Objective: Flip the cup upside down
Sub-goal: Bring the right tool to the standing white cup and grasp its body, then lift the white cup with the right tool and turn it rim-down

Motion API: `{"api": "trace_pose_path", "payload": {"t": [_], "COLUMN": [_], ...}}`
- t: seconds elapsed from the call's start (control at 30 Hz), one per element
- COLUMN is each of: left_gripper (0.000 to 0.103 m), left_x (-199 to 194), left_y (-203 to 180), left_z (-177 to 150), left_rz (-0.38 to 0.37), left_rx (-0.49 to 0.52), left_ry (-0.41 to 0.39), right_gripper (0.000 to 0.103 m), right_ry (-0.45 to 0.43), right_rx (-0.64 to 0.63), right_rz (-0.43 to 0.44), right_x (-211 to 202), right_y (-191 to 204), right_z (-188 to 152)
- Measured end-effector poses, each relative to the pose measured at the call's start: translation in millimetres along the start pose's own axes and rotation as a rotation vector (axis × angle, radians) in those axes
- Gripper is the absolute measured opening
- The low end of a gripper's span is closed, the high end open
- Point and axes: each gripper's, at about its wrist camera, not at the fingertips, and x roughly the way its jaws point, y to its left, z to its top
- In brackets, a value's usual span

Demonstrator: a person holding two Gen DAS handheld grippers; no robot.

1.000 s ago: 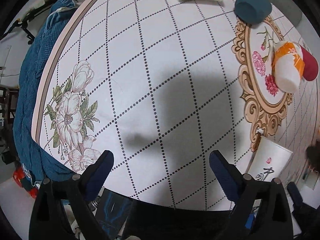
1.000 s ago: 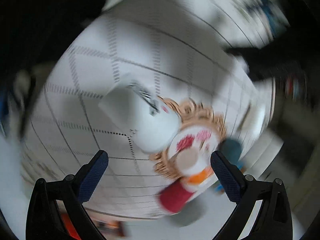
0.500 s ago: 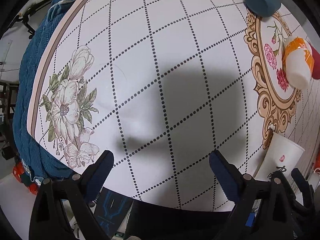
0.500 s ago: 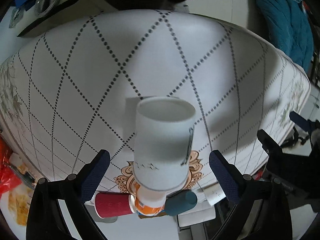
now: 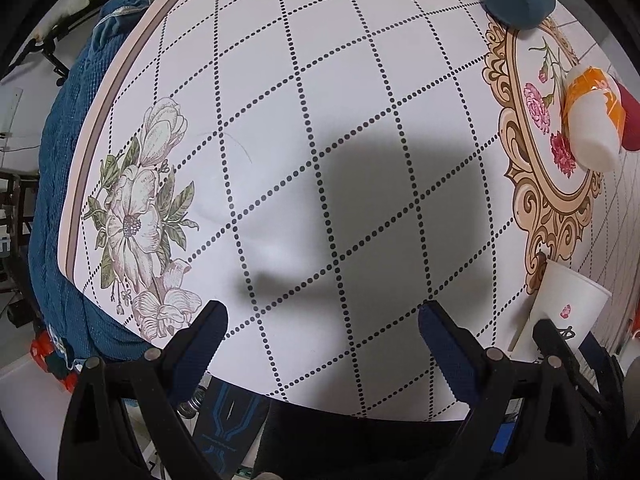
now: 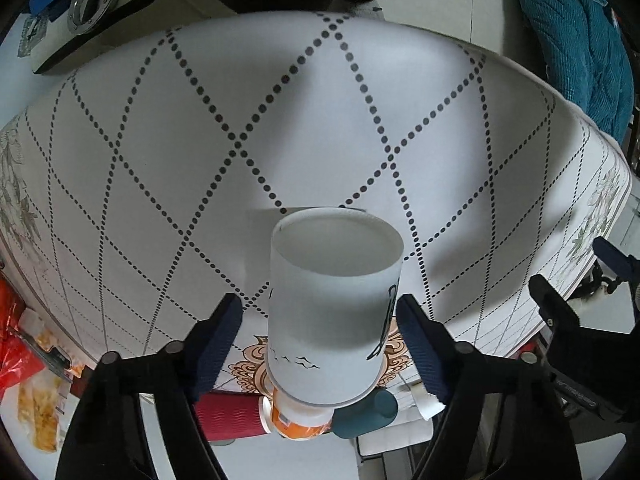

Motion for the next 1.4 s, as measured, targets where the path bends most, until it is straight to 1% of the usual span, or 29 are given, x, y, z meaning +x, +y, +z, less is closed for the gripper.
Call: {"api": "trace_pose_path", "payload": {"t": [0.1, 0.33, 0.5, 0.57, 0.67, 0.8, 0.97, 1.07, 1.23, 1.4], "left_gripper": [0.098, 0.098, 0.098, 0.098, 0.098, 0.098, 0.098, 0.098, 0.098, 0.098], "left_x": [-1, 3, 7, 5, 1, -8, -16, -20, -25, -30], "left_y": [2, 8, 10, 11, 11, 9, 9, 9, 6, 1], "left_z": [2, -7, -16, -17, -18, -16, -16, -15, -14, -12], "left_rz": [0.001, 0.004, 0.007, 0.010, 0.011, 0.012, 0.016, 0.020, 0.023, 0.026], "left_rx": [-0.001, -0.001, 0.005, 0.007, 0.010, 0.012, 0.018, 0.024, 0.034, 0.052], "left_ry": [-0.001, 0.006, 0.001, -0.001, -0.006, -0.012, -0.019, -0.021, -0.026, -0.033], "right_gripper": [0.066, 0.065, 0.065, 0.065, 0.065, 0.065, 0.065, 0.065, 0.065, 0.065], "right_ry": [0.001, -0.004, 0.001, 0.001, 0.000, 0.000, 0.008, 0.009, 0.004, 0.012], "right_rx": [0.015, 0.068, 0.137, 0.183, 0.285, 0.453, 0.670, 0.819, 1.036, 1.315], "right_rz": [0.003, 0.013, 0.059, 0.093, 0.173, 0.291, 0.456, 0.583, 0.759, 0.972], "right_x": [3, 4, 4, 6, 8, 16, 33, 46, 65, 90], "right_y": [-2, -9, -19, -28, -40, -57, -71, -77, -78, -75], "right_z": [1, 4, 8, 6, 2, -7, -26, -39, -61, -91]}}
